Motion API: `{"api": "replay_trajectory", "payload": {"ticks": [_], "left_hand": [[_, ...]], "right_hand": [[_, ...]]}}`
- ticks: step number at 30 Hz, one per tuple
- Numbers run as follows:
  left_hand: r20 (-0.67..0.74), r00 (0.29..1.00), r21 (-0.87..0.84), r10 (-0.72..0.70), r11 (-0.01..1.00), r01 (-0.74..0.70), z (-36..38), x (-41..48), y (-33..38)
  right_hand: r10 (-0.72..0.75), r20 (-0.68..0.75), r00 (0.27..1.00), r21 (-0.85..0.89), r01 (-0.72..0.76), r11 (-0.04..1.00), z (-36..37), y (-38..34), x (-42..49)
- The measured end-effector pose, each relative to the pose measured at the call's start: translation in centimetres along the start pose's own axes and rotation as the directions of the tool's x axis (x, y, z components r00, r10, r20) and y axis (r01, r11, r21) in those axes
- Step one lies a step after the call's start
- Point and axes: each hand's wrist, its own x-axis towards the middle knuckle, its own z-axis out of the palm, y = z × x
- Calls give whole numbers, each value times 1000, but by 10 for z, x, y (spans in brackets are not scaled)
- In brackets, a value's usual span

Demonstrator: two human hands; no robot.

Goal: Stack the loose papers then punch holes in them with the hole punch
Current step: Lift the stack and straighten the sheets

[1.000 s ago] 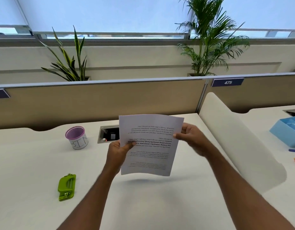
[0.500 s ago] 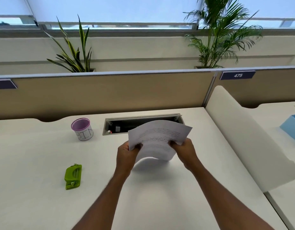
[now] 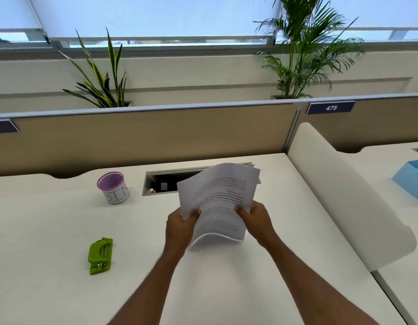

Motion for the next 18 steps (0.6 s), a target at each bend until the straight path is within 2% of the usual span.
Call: {"api": "replay_trajectory", "payload": {"ticks": [5,7,9,13,16,18], "left_hand": [[29,993,20,114,993,-115,-13,14,30],[16,986,-37,167,985,-167,-19,24,51],[-19,971,-14,240,971,-240,-27,33,74],[120,927,241,356,895,-376,-43,45,109],[61,913,358,404,845,-398,-49,48,125],[79,889,421,452,793,-440,-50,48,130]], "right_hand": [[-48,-5,999,-29,48,998,-15,-12,7],[-81,36,996,-92,84,992,-25,-20,12],[-128,84,988,-190,142,971,-33,-30,17],[-193,134,972,-310,226,923,-47,-49,27],[-239,142,961,-389,276,879,-56,-62,32],[-273,167,948,-443,319,838,-59,-70,35]]}}
